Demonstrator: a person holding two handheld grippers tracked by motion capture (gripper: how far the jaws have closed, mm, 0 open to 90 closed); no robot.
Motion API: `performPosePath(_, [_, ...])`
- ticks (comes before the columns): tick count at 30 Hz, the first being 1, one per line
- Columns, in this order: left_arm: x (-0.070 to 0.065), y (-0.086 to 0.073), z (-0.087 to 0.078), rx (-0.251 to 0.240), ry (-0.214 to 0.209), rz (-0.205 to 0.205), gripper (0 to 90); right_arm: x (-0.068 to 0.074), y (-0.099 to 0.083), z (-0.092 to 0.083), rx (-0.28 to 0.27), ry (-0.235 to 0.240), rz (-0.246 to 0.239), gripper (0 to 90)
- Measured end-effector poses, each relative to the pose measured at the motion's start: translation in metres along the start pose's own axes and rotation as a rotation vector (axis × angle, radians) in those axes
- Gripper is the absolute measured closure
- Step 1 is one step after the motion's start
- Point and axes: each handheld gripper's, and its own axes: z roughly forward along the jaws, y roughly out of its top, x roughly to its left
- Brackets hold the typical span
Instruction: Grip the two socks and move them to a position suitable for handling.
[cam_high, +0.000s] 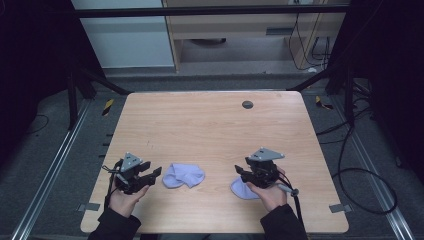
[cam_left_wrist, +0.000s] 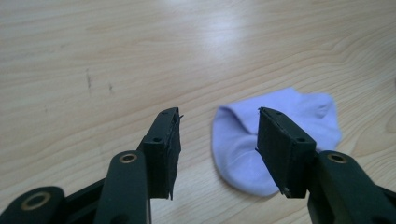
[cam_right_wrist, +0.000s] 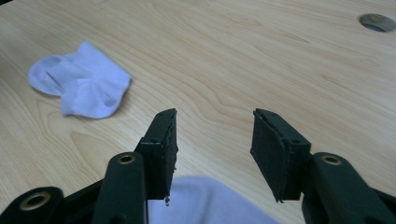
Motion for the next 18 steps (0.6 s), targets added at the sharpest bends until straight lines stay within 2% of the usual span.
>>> performPosePath(7, [0.003, -0.010, 0.008, 0.043, 0.017, 0.002, 50.8, 0.026, 0.017, 0.025, 0.005, 0.061, -0.030, 53.2])
performPosePath(18, [-0.005, -0.014, 0.022, 0.082, 0.012, 0.022, 54.0, 0.071, 0.028, 0.062, 0.073, 0.168, -0.104, 60.7])
